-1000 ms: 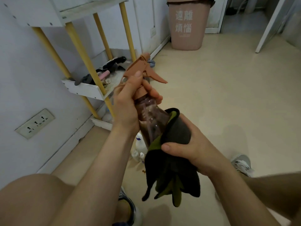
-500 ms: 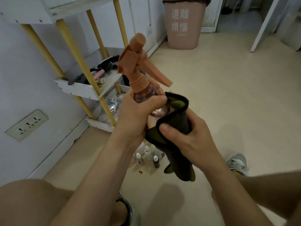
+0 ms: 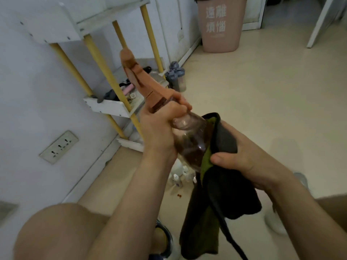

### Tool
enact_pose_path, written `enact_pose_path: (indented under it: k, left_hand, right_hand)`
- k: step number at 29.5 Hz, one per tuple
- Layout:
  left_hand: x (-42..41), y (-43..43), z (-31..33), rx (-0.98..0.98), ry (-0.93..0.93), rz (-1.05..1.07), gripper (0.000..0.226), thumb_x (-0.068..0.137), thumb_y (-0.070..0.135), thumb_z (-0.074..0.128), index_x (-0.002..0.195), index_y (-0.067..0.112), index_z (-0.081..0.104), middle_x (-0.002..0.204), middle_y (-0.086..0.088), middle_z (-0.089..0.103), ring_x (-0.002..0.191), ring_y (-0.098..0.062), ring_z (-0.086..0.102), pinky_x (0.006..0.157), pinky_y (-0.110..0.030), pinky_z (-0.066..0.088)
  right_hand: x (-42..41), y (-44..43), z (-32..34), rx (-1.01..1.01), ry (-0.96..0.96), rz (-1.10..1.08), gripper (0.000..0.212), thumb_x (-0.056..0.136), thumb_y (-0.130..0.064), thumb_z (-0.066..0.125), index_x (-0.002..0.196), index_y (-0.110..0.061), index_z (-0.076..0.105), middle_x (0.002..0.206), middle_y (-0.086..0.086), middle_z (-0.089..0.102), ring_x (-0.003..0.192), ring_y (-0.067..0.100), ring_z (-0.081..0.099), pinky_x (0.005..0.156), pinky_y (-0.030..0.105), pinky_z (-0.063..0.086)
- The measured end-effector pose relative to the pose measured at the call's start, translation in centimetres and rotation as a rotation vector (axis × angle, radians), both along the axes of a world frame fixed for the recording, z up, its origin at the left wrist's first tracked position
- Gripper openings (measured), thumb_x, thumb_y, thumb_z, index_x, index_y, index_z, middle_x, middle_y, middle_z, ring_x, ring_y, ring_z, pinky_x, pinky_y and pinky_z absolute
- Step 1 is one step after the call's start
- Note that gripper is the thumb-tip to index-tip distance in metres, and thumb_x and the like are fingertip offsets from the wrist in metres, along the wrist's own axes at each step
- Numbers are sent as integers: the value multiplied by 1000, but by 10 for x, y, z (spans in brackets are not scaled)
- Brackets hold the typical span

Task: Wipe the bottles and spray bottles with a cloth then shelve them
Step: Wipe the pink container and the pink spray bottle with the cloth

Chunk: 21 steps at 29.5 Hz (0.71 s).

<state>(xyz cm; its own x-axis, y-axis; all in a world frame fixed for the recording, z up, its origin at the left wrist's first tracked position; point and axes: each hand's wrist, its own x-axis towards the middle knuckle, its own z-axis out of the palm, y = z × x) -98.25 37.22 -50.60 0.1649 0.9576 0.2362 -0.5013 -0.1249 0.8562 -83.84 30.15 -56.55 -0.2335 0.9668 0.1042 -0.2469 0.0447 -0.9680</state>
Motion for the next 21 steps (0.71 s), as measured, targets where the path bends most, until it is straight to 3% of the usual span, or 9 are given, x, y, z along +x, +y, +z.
enact_pose_path:
  k: [3, 6, 9, 11, 13, 15, 17, 19, 21]
  left_hand:
    - [4, 5, -3, -125, -10, 377, 24, 54, -2, 61, 51, 21, 67, 56, -2, 57, 55, -21, 53, 59, -32, 46]
    - [9, 6, -12, -202, -10, 576, 21, 58, -2, 66, 57, 18, 60, 63, -8, 57, 63, -25, 56, 63, -36, 48]
    - [8, 7, -21, -231, -87, 470, 17, 55, -1, 60, 60, 15, 56, 65, -9, 55, 64, -23, 56, 64, -33, 50]
    - [6, 7, -26, -246, -155, 256, 17, 59, -4, 53, 57, 13, 56, 60, -5, 57, 60, -20, 56, 62, -28, 51]
    - [5, 4, -30, -290, -245, 2, 19, 60, -4, 49, 61, 13, 57, 60, -4, 59, 62, -20, 57, 68, -28, 51]
    - [3, 5, -35, -332, -267, -158, 22, 55, 1, 58, 74, 12, 57, 72, -6, 65, 72, -22, 62, 75, -32, 52]
    - [2, 11, -39, -372, -60, -174, 21, 72, 10, 64, 93, 11, 58, 90, -9, 72, 85, -23, 68, 76, -34, 56]
    - [5, 13, -37, -369, 213, -87, 24, 89, 21, 63, 108, 7, 60, 93, -7, 73, 85, -20, 71, 71, -31, 57]
    - [9, 13, -32, -396, 255, -12, 36, 89, 24, 68, 117, 2, 62, 89, -6, 75, 81, -18, 73, 68, -29, 58]
  right_hand:
    - [-24, -4, 3, 68, -210, -340, 91, 61, -35, 90, 139, -31, 43, 127, -9, 62, 118, 9, 60, 100, 35, 50]
    - [-61, -13, -4, 0, 60, -586, 65, 75, -29, 76, 135, -20, 51, 117, -4, 69, 110, 12, 66, 93, 32, 55]
    - [-69, -13, -4, -297, 449, -573, 53, 77, -43, 63, 120, -12, 63, 109, 8, 74, 102, 24, 70, 94, 45, 55]
    - [-56, -10, 2, -417, 636, -476, 60, 75, -51, 61, 115, -8, 67, 110, 15, 72, 101, 29, 70, 91, 43, 55]
    - [-45, -9, 9, -411, 684, -388, 47, 75, -44, 63, 104, -8, 73, 106, 17, 73, 93, 29, 71, 81, 37, 58]
    - [-47, -9, 6, -331, 630, -399, 40, 77, -30, 70, 109, -6, 70, 107, 20, 72, 92, 31, 71, 78, 37, 59]
    - [-48, -8, -4, -201, 536, -552, 44, 79, -23, 69, 118, -4, 61, 111, 20, 69, 99, 34, 69, 84, 44, 58]
    - [-47, -6, -8, 24, 292, -730, 44, 78, -24, 71, 118, -13, 57, 112, 17, 67, 102, 31, 68, 86, 49, 57]
    - [-45, -5, -14, 289, -47, -812, 45, 76, -26, 75, 116, -23, 55, 120, 15, 57, 109, 29, 61, 88, 50, 55]
